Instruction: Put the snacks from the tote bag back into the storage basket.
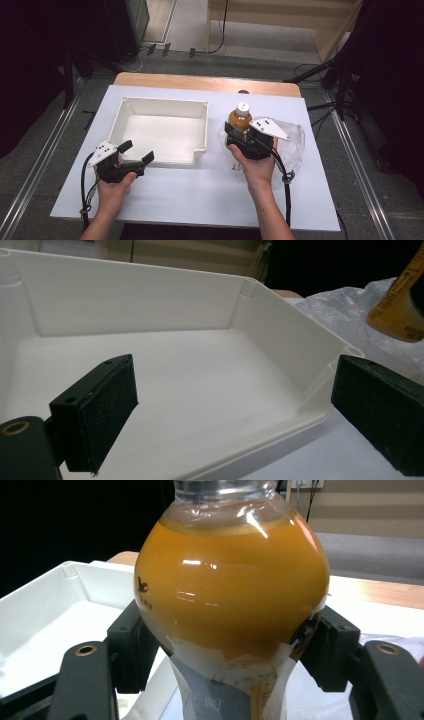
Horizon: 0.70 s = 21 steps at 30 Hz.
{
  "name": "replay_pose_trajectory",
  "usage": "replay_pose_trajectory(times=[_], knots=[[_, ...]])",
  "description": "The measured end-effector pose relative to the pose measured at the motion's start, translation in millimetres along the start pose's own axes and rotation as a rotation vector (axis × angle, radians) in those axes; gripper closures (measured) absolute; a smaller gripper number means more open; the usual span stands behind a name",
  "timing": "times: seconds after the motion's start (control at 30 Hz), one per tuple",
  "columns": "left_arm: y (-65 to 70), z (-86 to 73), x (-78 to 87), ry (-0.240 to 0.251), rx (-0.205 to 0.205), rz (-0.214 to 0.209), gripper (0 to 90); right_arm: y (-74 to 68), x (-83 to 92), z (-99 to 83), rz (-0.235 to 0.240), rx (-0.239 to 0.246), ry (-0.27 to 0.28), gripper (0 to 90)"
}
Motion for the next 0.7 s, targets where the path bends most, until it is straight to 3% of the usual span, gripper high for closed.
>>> replay_pose_trajectory(times=[0.6,0.7], knots=[[-0.9,2.9,-1.9,0.006,-0.008,-0.001,5.6,-5.7,-13.9,11.8,0.027,-0.01,0.006,33.0],[-0.5,4.4,-1.7,0.008,-0.019,0.017,2.1,-8.0,-16.7,14.1,0.028,-0.009,0.007,33.0]])
Point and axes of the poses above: each handheld gripper's, and its own axes: x roughly backward along the jaws, z roughly out of its top, y roughly to its right, the point moved 6 cm from there along -x, roughly forward along the jaws, and after that the axes turned 3 degrees about z, right-handed, at the moved point
